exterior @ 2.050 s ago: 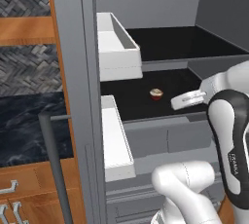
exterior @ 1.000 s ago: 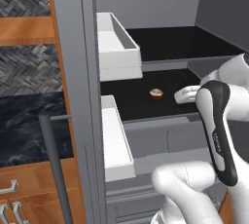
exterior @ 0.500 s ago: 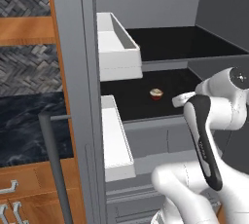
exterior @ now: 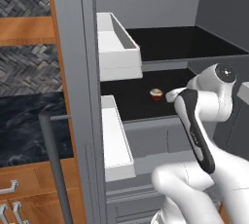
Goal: Take the cupcakes from the fridge and place them on the empty tray on the dining counter.
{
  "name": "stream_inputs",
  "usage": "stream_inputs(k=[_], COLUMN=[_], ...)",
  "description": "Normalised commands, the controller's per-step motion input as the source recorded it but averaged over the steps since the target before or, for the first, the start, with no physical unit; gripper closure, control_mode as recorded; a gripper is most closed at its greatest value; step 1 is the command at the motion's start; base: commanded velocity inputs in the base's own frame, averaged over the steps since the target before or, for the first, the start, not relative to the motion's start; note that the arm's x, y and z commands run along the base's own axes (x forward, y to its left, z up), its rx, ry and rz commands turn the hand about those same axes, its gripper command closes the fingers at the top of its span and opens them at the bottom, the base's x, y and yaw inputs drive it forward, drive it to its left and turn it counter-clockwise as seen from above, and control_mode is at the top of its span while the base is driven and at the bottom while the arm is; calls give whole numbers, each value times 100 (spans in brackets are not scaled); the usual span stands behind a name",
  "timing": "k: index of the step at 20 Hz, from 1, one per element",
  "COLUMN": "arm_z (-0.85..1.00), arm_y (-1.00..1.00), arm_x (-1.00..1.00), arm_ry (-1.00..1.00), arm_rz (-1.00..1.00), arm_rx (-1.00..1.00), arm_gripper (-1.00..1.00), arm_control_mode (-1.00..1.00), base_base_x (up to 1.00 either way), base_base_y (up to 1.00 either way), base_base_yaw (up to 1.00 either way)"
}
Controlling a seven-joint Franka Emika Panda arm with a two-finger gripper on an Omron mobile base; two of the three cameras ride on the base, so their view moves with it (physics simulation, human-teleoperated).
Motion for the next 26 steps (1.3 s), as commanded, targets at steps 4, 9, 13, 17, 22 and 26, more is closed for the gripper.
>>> stream_inputs(k=[4,9,13,17,22,26], arm_z=[-5,-16,-36,-34,-10,0], arm_y=[0,3,4,9,7,0], arm_x=[51,45,17,19,22,21], arm_ry=[4,0,0,0,-2,-6], arm_rz=[0,0,0,0,0,0], arm_rx=[0,0,0,0,0,0], arm_gripper=[-100,-100,-100,-100,-100,-100], arm_control_mode=[-100,-100,-100,-100,-100,-100], base_base_x=[0,0,0,0,0,0], base_base_y=[0,0,0,0,0,0], base_base_yaw=[0,0,0,0,0,0])
